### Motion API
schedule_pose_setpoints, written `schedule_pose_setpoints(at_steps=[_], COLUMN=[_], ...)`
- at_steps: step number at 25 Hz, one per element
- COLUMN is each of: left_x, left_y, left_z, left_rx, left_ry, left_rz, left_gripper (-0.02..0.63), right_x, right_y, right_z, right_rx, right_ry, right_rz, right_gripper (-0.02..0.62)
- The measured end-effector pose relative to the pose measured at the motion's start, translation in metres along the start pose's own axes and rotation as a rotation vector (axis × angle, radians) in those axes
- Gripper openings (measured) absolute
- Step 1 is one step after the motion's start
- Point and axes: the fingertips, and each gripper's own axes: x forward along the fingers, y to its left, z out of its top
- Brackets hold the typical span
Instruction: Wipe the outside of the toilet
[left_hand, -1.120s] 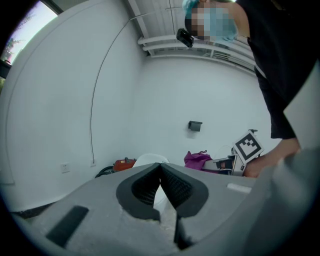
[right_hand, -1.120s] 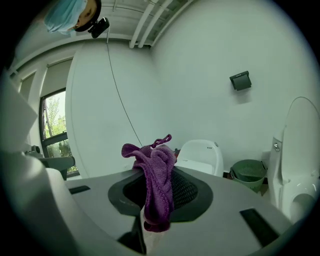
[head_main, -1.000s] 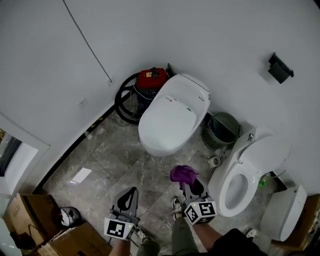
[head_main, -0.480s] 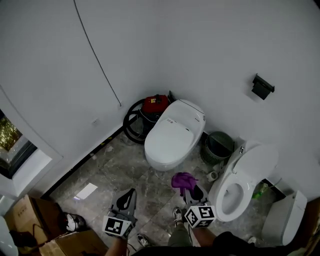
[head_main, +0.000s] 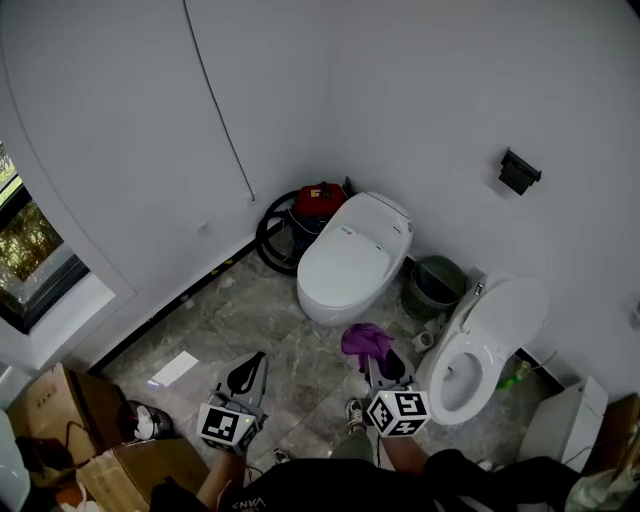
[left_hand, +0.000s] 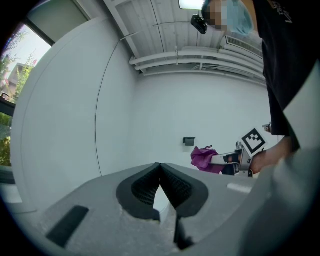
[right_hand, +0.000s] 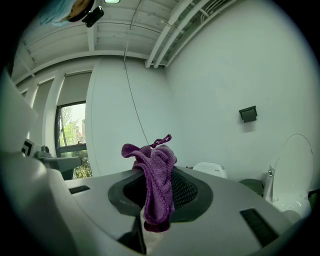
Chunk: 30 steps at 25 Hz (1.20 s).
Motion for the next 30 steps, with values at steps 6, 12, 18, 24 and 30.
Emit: schedule_pose_setpoints(at_steps=[6, 12, 18, 24, 30], left_x=[-0.031, -0.053, -0.065, -0.074, -0.079], left_y=[0.001, 0.005, 0.007, 0.013, 0.016], left_z=[-0.001, -0.009, -0.005, -0.008, -0.01], left_rx=[0.007, 0.004, 0.014, 0.018, 0.009], left_ry=[0.002, 0.018, 0.009, 0.006, 0.006], left_rz=[0.001, 0.004, 0.005, 0.012, 0.025], left_gripper=[0.003, 0.003, 0.005, 0.003, 0.003], right_x=[-0.021, -0.027, -0.027, -0.024, -0.025], right_y=[0.02, 0.046, 0.063, 0.074, 0.079], right_z=[-0.005, -0.008, -0.011, -0.013, -0.016], right_rx=[-0.012, -0.022, -0.059, -0.066, -0.065], right_ry=[0.015, 0.009, 0.023, 0.025, 0.032], right_rz=[0.014, 0.05, 0.079, 0.096, 0.104], right_gripper=[0.091, 0.091, 0.089, 0.087, 0.087])
